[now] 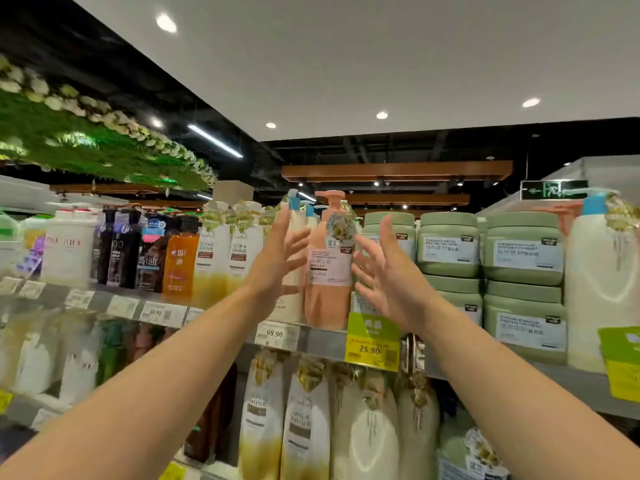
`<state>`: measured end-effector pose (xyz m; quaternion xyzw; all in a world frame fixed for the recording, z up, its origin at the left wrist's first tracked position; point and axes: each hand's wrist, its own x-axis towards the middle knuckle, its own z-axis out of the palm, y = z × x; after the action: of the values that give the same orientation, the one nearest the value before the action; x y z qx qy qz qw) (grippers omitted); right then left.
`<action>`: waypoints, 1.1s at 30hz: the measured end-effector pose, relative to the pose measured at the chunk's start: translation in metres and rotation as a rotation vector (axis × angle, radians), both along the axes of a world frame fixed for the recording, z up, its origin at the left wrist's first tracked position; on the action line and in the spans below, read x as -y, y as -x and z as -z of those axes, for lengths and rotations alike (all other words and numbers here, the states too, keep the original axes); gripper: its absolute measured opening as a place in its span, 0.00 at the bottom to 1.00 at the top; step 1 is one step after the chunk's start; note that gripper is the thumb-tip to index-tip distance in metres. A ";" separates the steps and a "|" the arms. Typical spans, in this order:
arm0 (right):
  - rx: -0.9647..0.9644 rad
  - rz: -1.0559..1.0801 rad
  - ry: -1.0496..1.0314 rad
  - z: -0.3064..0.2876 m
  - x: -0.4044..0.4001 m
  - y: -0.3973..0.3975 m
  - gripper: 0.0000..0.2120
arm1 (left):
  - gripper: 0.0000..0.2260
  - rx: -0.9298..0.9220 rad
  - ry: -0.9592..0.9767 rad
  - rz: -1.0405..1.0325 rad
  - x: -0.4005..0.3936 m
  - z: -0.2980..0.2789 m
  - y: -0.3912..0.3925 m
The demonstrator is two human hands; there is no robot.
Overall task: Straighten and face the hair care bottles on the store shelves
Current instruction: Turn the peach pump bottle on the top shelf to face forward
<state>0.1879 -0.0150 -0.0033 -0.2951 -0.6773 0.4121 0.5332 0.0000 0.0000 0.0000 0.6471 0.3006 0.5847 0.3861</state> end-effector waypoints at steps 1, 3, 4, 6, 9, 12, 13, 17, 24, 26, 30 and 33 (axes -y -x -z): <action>0.013 0.022 -0.023 0.000 -0.001 0.005 0.42 | 0.46 -0.028 0.007 -0.014 -0.002 -0.001 0.001; 0.027 0.021 -0.069 0.000 -0.011 0.012 0.26 | 0.47 -0.064 0.023 -0.023 -0.016 0.000 0.003; 0.026 -0.017 -0.054 0.000 -0.018 0.015 0.24 | 0.47 -0.073 0.022 -0.022 -0.021 0.002 0.004; 0.033 0.028 -0.053 0.001 -0.029 0.024 0.27 | 0.45 -0.107 0.007 -0.048 -0.033 0.004 0.005; 0.038 0.142 -0.119 0.005 -0.044 0.038 0.32 | 0.42 -0.140 -0.028 -0.024 -0.045 0.007 0.006; 0.095 0.205 -0.102 0.007 -0.054 0.049 0.51 | 0.23 -0.149 -0.075 0.062 -0.046 0.007 0.003; 0.086 0.212 -0.105 0.007 -0.055 0.051 0.50 | 0.19 -0.155 -0.099 0.086 -0.045 0.007 0.002; 0.005 0.212 -0.109 0.010 -0.064 0.052 0.34 | 0.18 -0.088 -0.166 0.139 -0.048 0.013 0.001; -0.054 0.237 -0.127 0.014 -0.051 0.057 0.23 | 0.20 -0.017 -0.254 0.101 -0.058 0.027 0.002; -0.059 0.249 -0.133 0.014 -0.048 0.058 0.23 | 0.19 -0.120 -0.297 -0.009 -0.067 0.031 0.003; -0.069 0.244 -0.111 0.014 -0.038 0.061 0.25 | 0.07 -0.284 -0.438 -0.354 -0.080 0.039 0.005; -0.113 0.225 -0.092 0.016 -0.030 0.065 0.28 | 0.16 -0.272 -0.458 -0.392 -0.085 0.042 0.004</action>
<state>0.1234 0.0155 -0.0193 -0.3207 -0.6272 0.3342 0.6262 -0.0038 0.0850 -0.0419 0.7190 0.3290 0.6085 0.0669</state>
